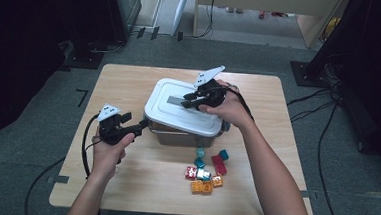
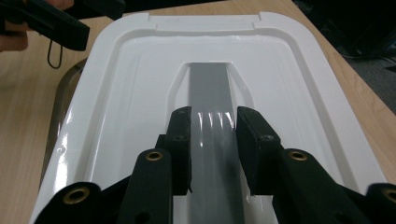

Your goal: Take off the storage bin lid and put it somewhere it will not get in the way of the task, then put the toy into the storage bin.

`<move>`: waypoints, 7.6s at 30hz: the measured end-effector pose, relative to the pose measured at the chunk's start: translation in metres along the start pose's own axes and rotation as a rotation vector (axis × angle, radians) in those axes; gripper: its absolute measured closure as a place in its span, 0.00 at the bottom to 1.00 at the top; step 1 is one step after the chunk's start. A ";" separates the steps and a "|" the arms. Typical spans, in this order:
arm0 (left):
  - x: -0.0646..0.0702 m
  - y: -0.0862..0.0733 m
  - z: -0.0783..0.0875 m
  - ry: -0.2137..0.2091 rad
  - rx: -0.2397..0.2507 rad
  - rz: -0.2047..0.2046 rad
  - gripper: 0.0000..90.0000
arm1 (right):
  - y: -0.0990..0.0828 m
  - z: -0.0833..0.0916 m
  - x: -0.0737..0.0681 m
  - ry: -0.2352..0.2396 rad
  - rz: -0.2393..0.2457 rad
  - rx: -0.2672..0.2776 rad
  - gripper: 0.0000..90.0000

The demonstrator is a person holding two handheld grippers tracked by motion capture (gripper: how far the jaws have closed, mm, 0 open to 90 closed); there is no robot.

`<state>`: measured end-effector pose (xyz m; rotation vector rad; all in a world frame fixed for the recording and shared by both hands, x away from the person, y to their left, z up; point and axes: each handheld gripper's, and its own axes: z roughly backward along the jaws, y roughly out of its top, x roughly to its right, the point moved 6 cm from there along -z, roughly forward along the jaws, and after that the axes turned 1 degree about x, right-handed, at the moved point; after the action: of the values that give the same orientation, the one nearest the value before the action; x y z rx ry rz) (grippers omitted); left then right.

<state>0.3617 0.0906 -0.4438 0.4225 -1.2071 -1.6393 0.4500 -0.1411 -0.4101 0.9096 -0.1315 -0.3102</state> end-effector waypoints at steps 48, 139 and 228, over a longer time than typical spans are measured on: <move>-0.011 -0.002 0.031 0.017 0.035 -0.018 0.13 | -0.026 0.128 0.010 -0.293 -0.192 0.124 0.76; -0.100 -0.119 0.045 0.234 -0.174 -0.046 0.13 | -0.246 0.110 0.050 -0.676 -0.693 0.028 0.76; -0.092 -0.124 0.037 0.263 -0.255 -0.153 0.14 | -0.209 0.040 -0.088 -0.461 -0.533 0.043 0.68</move>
<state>0.3096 0.1867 -0.5590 0.5591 -0.7757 -1.7783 0.3136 -0.2633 -0.5500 0.8937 -0.3215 -1.0160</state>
